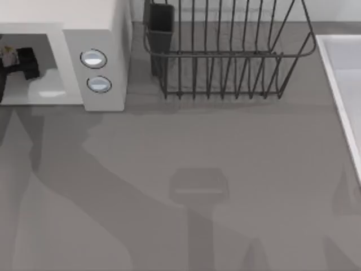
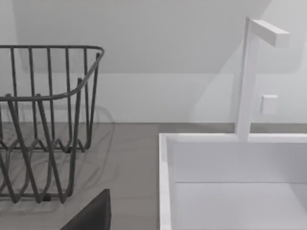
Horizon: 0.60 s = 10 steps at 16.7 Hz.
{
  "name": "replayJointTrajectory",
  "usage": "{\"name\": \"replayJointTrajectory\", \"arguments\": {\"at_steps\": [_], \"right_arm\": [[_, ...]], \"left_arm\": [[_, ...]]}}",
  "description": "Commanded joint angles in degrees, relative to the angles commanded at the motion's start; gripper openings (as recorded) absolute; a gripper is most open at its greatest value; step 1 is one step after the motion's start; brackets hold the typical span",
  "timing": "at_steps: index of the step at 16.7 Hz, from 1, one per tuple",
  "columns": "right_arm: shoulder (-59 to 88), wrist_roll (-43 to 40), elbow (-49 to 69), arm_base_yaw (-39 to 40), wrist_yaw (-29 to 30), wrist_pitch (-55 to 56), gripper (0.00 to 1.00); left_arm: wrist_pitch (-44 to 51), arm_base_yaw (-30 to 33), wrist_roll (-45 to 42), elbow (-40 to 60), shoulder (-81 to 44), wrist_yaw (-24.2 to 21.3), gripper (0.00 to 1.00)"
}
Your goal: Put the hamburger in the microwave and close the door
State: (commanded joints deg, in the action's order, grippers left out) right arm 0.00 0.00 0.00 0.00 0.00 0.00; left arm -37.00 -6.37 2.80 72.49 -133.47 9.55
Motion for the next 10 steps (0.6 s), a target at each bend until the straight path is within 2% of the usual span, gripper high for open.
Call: {"name": "replayJointTrajectory", "arguments": {"at_steps": [5, 10], "right_arm": [[0.0, 0.0, 0.0, 0.0, 0.0, 0.0, 1.0], [0.0, 0.0, 0.0, 0.0, 0.0, 0.0, 1.0]], "left_arm": [[-5.08, -1.37, -0.47, -1.78, 4.63, 0.51, 1.0], [-10.63, -3.12, -1.45, -11.53, 9.14, 0.33, 1.0]]}}
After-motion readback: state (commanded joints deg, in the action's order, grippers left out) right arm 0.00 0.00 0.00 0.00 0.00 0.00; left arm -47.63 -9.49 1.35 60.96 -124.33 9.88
